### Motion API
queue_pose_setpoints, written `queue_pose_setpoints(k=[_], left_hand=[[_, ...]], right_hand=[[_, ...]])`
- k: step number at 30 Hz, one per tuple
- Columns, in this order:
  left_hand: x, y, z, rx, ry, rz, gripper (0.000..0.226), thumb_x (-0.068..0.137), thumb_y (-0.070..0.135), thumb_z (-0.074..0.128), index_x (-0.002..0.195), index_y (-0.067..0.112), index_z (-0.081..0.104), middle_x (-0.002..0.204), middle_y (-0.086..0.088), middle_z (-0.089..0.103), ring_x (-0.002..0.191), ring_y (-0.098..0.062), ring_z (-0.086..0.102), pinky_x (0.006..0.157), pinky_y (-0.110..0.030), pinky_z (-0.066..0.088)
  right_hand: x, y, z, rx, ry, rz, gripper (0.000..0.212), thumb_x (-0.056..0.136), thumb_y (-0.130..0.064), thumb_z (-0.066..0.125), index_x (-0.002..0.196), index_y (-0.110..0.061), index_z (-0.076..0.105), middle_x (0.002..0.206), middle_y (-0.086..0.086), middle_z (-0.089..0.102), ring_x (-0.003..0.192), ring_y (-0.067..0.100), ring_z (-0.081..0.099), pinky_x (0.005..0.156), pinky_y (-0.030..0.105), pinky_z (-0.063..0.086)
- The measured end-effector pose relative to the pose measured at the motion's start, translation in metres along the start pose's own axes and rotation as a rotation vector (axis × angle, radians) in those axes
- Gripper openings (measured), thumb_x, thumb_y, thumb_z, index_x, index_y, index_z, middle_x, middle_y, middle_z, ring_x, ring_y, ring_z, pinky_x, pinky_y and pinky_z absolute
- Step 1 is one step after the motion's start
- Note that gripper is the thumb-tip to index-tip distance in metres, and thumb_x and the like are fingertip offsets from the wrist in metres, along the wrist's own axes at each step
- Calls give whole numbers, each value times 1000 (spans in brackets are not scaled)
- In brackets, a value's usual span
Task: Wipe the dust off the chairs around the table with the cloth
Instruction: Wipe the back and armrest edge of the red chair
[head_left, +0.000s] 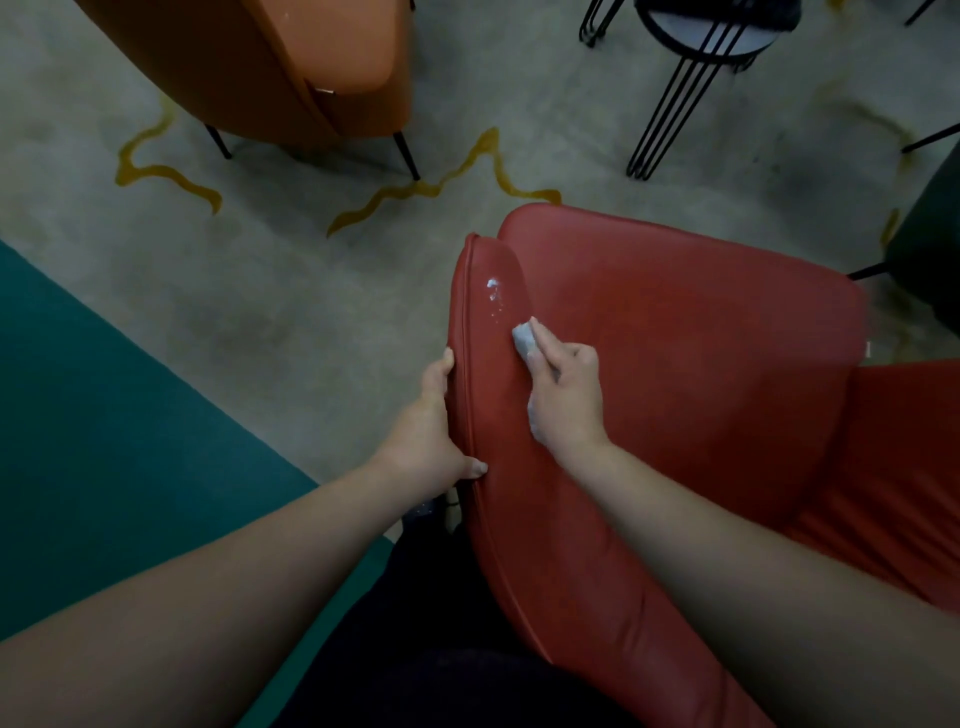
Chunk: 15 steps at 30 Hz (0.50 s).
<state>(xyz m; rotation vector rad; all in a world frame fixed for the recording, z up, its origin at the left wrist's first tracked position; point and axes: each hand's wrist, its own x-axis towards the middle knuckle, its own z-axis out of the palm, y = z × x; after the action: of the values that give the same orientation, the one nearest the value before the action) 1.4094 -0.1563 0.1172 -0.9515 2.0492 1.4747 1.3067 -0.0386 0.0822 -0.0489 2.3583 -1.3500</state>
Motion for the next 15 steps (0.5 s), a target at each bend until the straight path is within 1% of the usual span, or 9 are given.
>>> queue_pose_setpoints(k=[1, 2, 4, 6, 8, 9, 12, 14, 15], left_hand=[[-1, 0, 0, -2, 4, 2, 132, 60, -2, 86, 151, 37, -2, 151, -3, 35, 133, -15, 42, 102, -39, 47], [-1, 0, 1, -2, 9, 4, 132, 61, -1, 86, 151, 38, -2, 151, -4, 36, 132, -15, 42, 102, -39, 47], [-2, 0, 2, 6, 24, 4, 131, 62, -1, 86, 150, 41, -3, 146, -4, 44, 124, -17, 51, 97, -38, 51], [-3, 1, 4, 21, 43, 0, 131, 62, 0, 85, 149, 44, -4, 139, -5, 51, 111, -18, 60, 90, -37, 54], [-3, 1, 6, 64, 65, 16, 135, 61, 2, 86, 149, 45, -7, 136, -5, 55, 113, -20, 60, 93, -34, 51], [-3, 1, 6, 89, 71, 23, 137, 61, 4, 87, 148, 47, -10, 135, -5, 56, 116, -21, 58, 95, -30, 48], [-1, 1, 5, 157, 68, 18, 139, 61, 10, 88, 146, 50, -14, 131, -7, 59, 119, -22, 57, 86, -19, 41], [-1, 0, 3, 164, 55, 17, 138, 61, 12, 88, 145, 51, -14, 130, -5, 60, 116, -21, 58, 82, -15, 39], [0, 0, 3, 158, 50, 19, 138, 61, 11, 88, 145, 51, -14, 131, -3, 60, 116, -20, 58, 82, -14, 39]], right_hand=[[-10, 1, -4, 9, -24, -25, 34, 98, -19, 51, 130, -30, 59, 106, -3, 44, 89, 30, 60, 82, 39, 54], [-15, 1, -8, 26, -49, -36, 34, 98, -19, 52, 129, -30, 59, 108, -2, 45, 84, 30, 59, 76, 35, 54], [-6, -4, -12, 8, -58, -38, 35, 98, -17, 50, 132, -24, 58, 113, 14, 53, 79, 29, 60, 71, 28, 54], [23, -16, -9, -38, -5, -43, 36, 98, -14, 50, 134, -16, 56, 121, 18, 56, 98, 27, 61, 90, 21, 47], [53, -36, 2, -20, -7, -89, 36, 98, -11, 49, 134, -11, 55, 129, 14, 54, 107, 15, 60, 90, 7, 41], [65, -44, 9, -6, -36, -123, 36, 98, -10, 49, 133, -9, 55, 126, 11, 56, 101, 9, 62, 85, 5, 42], [82, -54, 29, -22, -70, -166, 34, 97, -12, 52, 130, -14, 59, 111, 13, 60, 71, 6, 60, 69, 12, 45], [71, -43, 32, -49, -38, -187, 33, 96, -14, 54, 127, -20, 61, 105, 9, 50, 78, 11, 60, 79, 22, 48], [59, -34, 31, -70, -41, -218, 32, 96, -16, 55, 127, -23, 62, 105, 6, 45, 85, 22, 61, 86, 34, 49]])
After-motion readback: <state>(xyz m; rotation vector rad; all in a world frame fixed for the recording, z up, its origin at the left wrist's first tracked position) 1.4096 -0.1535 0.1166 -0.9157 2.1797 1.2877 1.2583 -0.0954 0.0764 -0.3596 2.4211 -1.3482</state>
